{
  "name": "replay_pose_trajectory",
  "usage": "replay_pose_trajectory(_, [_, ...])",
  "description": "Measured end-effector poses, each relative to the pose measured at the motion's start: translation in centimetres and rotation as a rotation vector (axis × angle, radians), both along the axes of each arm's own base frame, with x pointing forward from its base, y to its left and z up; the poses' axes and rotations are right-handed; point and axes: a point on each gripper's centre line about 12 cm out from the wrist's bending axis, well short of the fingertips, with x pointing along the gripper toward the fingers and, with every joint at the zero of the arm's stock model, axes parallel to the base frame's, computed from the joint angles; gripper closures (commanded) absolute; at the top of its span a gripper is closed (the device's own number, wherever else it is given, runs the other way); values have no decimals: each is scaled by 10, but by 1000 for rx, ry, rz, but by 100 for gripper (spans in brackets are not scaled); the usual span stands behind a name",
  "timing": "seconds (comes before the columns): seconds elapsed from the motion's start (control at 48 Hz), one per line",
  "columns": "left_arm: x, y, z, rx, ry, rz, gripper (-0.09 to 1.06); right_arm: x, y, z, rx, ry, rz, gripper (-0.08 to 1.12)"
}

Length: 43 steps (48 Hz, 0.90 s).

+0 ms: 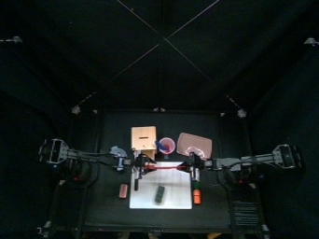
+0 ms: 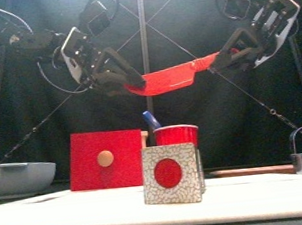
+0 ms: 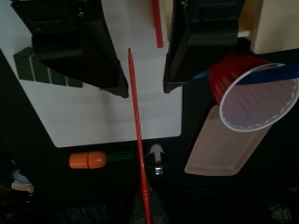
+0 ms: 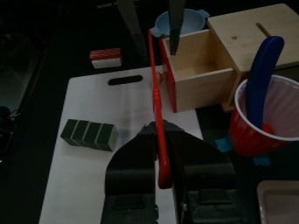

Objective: Place sushi on board then cut the sushi with the knife then place the pieces on the plate
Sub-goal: Grasp knife edge with left hand

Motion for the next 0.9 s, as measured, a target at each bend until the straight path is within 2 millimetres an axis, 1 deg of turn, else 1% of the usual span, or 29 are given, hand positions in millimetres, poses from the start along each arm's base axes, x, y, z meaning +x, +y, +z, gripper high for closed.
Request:
replay_pose_trajectory(0.271, [0,-2,-1,1,18,-5,34,0,-1,0,0,2,-3,68])
replay_pose_trajectory(0.417, [-1,-6,-2,3,32,-16,36,0,-1,-1,-1,5,-2,68])
replay_pose_trajectory(0.625, [0,-7,-2,3,34,-18,39,0,-1,0,-3,2,-1,68])
replay_pose_trajectory(0.833, [0,-8,-1,2,31,-19,55,1,-1,-3,-7,9,0,68])
replay_pose_trajectory(0.896, [0,-8,-1,3,30,-20,59,1,-1,-3,-6,11,0,68])
